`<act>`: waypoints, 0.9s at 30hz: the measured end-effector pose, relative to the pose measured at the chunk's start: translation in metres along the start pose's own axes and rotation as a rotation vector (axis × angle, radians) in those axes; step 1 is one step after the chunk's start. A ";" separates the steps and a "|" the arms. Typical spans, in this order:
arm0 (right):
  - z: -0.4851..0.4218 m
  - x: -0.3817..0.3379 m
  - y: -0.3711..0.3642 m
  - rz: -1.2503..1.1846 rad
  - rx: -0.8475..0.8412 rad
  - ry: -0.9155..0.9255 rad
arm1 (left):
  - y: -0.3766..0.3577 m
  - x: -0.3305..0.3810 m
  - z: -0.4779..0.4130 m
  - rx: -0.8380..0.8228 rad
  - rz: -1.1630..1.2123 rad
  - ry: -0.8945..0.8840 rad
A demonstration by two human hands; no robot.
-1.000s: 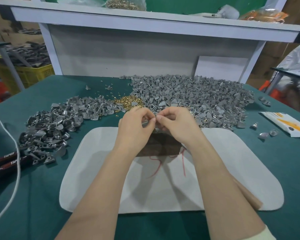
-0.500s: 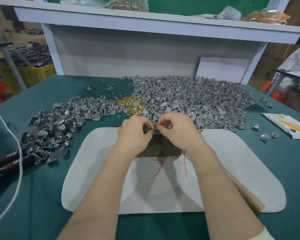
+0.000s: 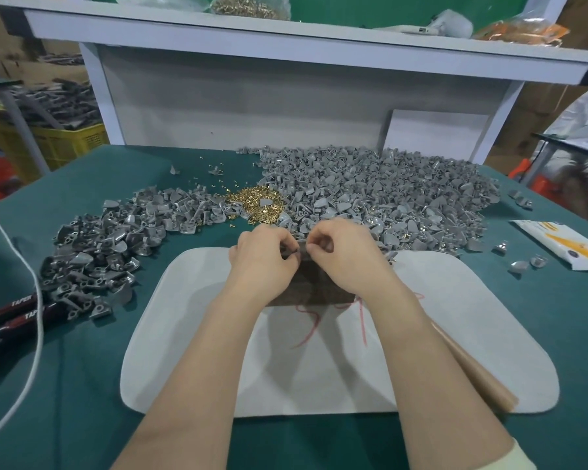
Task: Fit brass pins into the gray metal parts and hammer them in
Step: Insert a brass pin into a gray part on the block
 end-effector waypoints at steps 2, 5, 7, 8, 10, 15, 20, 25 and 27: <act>0.000 -0.002 -0.001 0.040 0.001 0.025 | 0.000 0.000 0.000 0.006 -0.002 -0.005; 0.000 -0.006 -0.003 0.093 0.010 0.052 | 0.000 0.000 -0.001 0.015 -0.019 -0.015; 0.000 -0.007 -0.005 0.117 0.008 0.054 | 0.000 0.000 -0.001 0.024 -0.033 -0.021; -0.001 -0.008 -0.005 0.127 0.008 0.054 | 0.000 0.001 -0.001 0.027 -0.038 -0.026; 0.000 -0.011 -0.006 0.151 0.012 0.049 | 0.000 0.001 -0.001 0.031 -0.046 -0.036; 0.001 -0.017 -0.006 0.263 0.030 0.053 | -0.001 0.002 -0.001 0.024 -0.089 -0.041; 0.001 -0.023 -0.006 0.315 0.040 0.057 | -0.001 0.004 -0.001 0.027 -0.112 -0.048; -0.004 -0.021 -0.006 0.255 0.003 -0.009 | -0.001 0.004 0.001 0.036 -0.083 -0.060; -0.005 -0.019 -0.005 0.209 -0.008 -0.048 | 0.000 0.004 0.001 0.034 -0.078 -0.063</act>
Point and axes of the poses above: each hand's wrist, its own z-axis away from the middle knuckle, its own y-axis out of the back of the hand, x = y × z, the point moved 1 cm from there along -z, towards the middle knuckle, and after that the axes turned 3 degrees about y, right-handed, at the moved point
